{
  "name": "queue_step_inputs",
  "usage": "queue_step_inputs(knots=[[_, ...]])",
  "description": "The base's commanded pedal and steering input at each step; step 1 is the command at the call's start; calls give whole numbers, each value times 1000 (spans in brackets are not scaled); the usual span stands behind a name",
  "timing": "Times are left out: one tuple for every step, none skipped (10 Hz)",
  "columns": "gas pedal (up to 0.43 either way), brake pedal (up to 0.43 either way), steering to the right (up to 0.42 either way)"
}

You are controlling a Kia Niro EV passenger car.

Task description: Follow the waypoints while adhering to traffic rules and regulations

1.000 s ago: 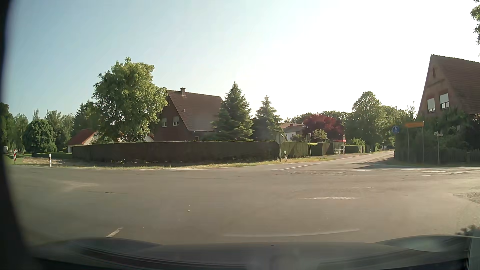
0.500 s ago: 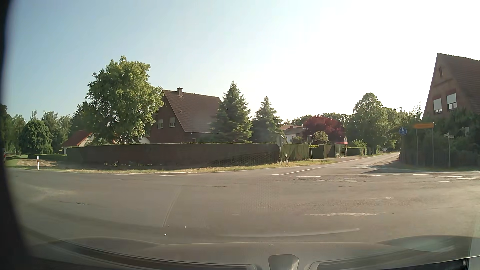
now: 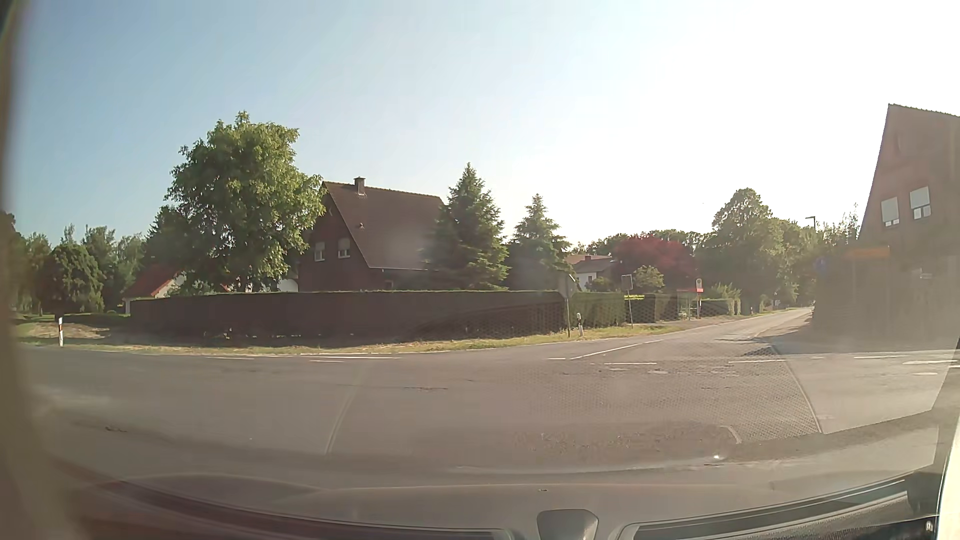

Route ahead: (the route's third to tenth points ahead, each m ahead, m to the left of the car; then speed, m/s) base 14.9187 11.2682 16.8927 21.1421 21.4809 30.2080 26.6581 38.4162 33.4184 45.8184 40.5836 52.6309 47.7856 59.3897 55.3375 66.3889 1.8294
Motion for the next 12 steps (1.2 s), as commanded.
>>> queue_step_inputs(knots=[[0, 201, -47], [0, 207, -47], [0, 213, -48], [0, 213, -48], [0, 213, -48], [0, 213, -48], [0, 220, -47], [0, 226, -48], [0, 232, -48], [0, 244, -47], [0, 256, -49], [0, 256, -50]])
